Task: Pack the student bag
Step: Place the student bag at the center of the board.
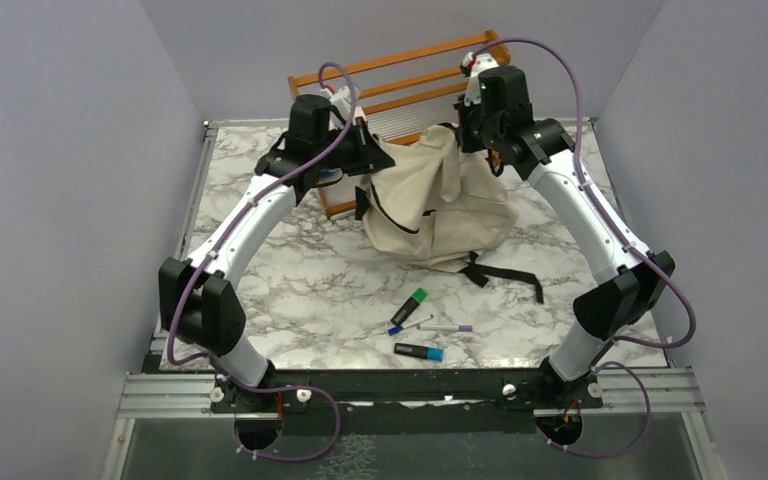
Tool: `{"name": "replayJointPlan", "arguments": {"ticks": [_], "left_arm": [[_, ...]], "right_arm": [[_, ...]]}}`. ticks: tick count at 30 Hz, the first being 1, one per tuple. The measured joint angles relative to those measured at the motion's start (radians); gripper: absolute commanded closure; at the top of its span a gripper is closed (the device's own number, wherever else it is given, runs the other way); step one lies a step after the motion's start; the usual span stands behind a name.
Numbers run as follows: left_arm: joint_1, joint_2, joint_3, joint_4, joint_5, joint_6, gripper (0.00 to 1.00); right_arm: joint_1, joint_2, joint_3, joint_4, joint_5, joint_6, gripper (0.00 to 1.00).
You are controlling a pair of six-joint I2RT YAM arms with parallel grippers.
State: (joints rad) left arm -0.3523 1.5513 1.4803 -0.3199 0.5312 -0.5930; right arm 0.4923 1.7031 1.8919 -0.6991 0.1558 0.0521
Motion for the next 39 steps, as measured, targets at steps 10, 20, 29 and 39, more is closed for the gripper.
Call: {"name": "replayJointPlan", "arguments": {"ticks": [10,20,29,39], "left_arm": [[-0.155,0.267,0.135,0.102,-0.003,0.017,1.00],[-0.185,0.343,-0.061,0.245,-0.028,0.059,1.00],[-0.188,0.354,-0.154,0.298,-0.139,0.079,0.97],[-0.129,0.331,-0.241,0.250,-0.269,0.095,0.57]], "right_arm": [[-0.130,-0.095,-0.117,0.002,0.096,-0.024,1.00],[-0.163,-0.154,-0.439,0.105,0.038,0.020,0.99],[-0.185,-0.194,-0.537,0.153,-0.085,0.072,1.00],[-0.204,-0.213,-0.565,0.125,-0.118,0.090,0.99]]}}
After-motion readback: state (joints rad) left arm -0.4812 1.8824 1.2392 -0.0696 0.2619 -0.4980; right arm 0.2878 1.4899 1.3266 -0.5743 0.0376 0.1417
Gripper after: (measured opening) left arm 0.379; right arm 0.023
